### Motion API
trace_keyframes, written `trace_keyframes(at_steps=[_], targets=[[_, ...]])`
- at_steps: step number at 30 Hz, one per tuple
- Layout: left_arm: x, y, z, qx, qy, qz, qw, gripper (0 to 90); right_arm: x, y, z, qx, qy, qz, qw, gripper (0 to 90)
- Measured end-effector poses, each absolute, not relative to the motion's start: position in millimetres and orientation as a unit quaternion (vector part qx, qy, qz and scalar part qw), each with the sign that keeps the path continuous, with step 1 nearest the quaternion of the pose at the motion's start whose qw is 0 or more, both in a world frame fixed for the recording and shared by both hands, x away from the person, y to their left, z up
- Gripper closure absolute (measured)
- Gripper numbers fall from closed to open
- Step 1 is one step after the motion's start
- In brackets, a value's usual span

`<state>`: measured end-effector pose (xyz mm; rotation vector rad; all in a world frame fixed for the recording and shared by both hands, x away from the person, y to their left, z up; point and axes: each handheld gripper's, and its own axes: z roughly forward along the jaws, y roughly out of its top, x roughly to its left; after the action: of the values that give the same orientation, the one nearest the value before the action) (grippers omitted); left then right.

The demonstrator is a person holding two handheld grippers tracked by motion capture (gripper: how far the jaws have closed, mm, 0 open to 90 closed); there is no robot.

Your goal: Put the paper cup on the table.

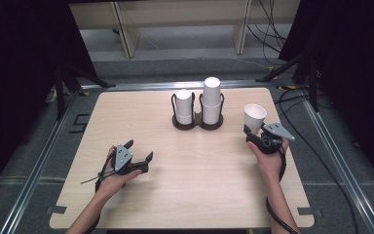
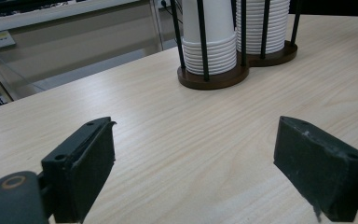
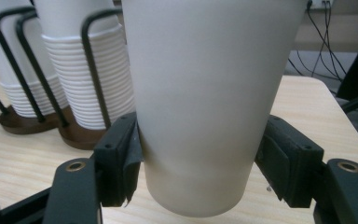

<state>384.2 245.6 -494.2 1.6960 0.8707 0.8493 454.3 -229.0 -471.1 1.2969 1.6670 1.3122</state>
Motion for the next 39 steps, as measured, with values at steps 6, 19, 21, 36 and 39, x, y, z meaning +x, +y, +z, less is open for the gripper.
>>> trace_keyframes(at_steps=[6,19,21,36,39], targets=[[385.4,244.2,-496.5,0.702,0.357,0.350,0.507,12.0,464.1,-232.0,-475.6,0.506,0.643,0.476,0.324,34.8],[385.4,243.8,-496.1,0.703,0.355,0.348,0.508,12.0,481.2,-236.1,-483.5,0.527,0.652,0.444,0.315,34.8],[385.2,243.8,-496.0,0.703,0.355,0.347,0.509,12.0,482.2,-235.8,-483.2,0.529,0.657,0.432,0.319,34.7],[384.7,242.9,-496.3,0.705,0.353,0.345,0.510,12.2,486.5,-236.2,-486.3,0.536,0.672,0.413,0.301,34.0],[384.5,242.6,-496.1,0.704,0.353,0.345,0.511,12.1,487.1,-235.2,-486.4,0.540,0.674,0.408,0.295,33.6]])
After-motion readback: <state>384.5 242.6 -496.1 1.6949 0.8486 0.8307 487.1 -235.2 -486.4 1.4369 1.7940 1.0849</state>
